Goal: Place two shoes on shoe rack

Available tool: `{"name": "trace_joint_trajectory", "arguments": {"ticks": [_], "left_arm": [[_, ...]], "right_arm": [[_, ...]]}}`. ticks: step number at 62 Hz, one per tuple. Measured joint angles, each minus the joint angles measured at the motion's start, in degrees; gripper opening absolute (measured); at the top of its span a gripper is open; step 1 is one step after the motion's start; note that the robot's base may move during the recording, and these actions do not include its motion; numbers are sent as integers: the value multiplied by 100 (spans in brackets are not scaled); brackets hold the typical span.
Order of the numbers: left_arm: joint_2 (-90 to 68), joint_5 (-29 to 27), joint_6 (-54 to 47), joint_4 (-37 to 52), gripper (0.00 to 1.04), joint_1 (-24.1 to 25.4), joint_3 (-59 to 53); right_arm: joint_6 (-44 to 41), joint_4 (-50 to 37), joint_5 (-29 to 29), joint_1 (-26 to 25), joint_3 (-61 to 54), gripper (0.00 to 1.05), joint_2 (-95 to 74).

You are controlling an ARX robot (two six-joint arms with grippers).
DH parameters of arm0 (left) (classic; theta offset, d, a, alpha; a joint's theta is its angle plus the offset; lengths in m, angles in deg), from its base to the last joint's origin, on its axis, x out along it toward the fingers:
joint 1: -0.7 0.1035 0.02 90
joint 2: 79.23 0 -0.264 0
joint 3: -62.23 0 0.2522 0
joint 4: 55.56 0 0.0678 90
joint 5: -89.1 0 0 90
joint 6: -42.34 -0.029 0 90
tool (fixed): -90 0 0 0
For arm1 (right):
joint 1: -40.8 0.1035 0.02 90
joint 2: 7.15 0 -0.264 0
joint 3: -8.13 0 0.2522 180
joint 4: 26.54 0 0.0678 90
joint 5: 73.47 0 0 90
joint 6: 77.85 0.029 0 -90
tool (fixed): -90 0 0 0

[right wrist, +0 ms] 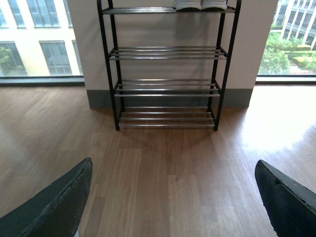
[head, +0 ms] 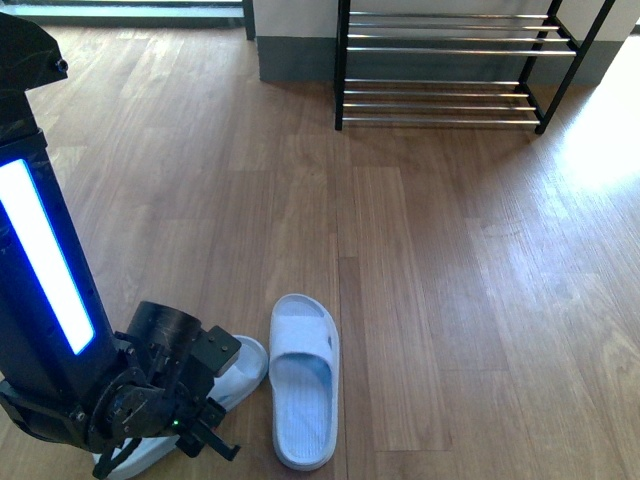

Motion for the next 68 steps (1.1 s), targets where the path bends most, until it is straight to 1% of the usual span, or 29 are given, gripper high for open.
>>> {"name": "trace_joint_trajectory", "arguments": {"ticks": [5,9,10,20,26,33,36,41,49,64,68], "left_arm": [[-2,-20,15,9,15,33,4],[0,-72,48,20,3,72,13],[4,-72,87,15,2,83,11],[308,-131,450,44,2,234,-221],[852,-153,787,72,2,444,-557],[1670,-328,1029,153,2,737,-929],[2166,-509,1067,223,2,903,-1139],[2774,-616,1228,192,2,1097,-1373],[4037,-1123,1534,129,2,1373,-1947],[6507,-1821,1947,-140,2,1408,-3071],[7377,-2129,1963,-258,2,1333,-3429]], "right_arm": [[0,0,0,0,0,95,0],[0,0,0,0,0,95,0],[0,0,0,0,0,95,0],[0,0,0,0,0,95,0],[0,0,0,0,0,95,0],[0,0,0,0,0,95,0],[0,0,0,0,0,95,2],[0,0,0,0,0,95,0],[0,0,0,0,0,95,0],[0,0,0,0,0,95,0],[0,0,0,0,0,95,0]]}}
